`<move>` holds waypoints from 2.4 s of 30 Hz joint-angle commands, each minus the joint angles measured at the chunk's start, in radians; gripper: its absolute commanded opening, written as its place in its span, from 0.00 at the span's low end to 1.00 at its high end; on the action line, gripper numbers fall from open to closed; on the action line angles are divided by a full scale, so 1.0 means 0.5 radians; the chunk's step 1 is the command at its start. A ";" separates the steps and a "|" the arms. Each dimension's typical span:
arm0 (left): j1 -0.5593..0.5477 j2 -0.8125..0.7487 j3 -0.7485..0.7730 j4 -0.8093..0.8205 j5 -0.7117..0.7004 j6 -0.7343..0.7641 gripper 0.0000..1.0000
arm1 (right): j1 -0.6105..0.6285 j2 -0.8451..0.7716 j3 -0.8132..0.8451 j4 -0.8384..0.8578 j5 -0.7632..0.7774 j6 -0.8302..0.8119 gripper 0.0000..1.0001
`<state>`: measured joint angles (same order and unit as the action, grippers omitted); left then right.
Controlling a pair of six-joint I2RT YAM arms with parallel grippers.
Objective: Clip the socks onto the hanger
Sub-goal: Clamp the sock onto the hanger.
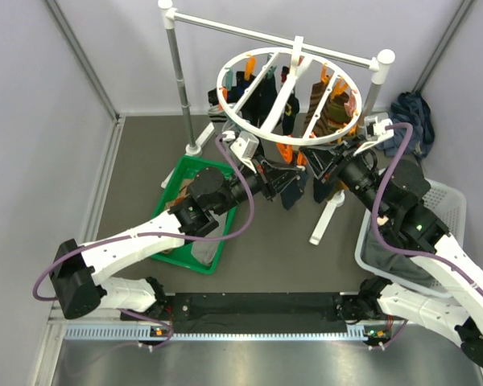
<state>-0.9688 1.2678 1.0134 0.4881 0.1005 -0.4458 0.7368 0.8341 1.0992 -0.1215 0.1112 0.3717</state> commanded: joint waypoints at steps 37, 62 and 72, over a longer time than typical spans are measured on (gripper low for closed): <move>-0.017 0.054 0.237 0.236 0.115 0.045 0.00 | -0.001 0.025 -0.072 0.001 0.081 -0.035 0.00; -0.017 0.109 0.268 0.082 -0.002 0.140 0.00 | -0.004 -0.251 0.096 -0.248 0.133 -0.090 0.71; -0.014 -0.004 0.253 -0.068 -0.109 0.198 0.59 | -0.007 -0.419 0.011 -0.444 0.495 -0.295 0.87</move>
<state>-0.9745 1.3163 1.1168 0.4767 0.0860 -0.3702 0.7368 0.6529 1.0958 -0.2840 0.2428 0.2813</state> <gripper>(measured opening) 0.493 0.851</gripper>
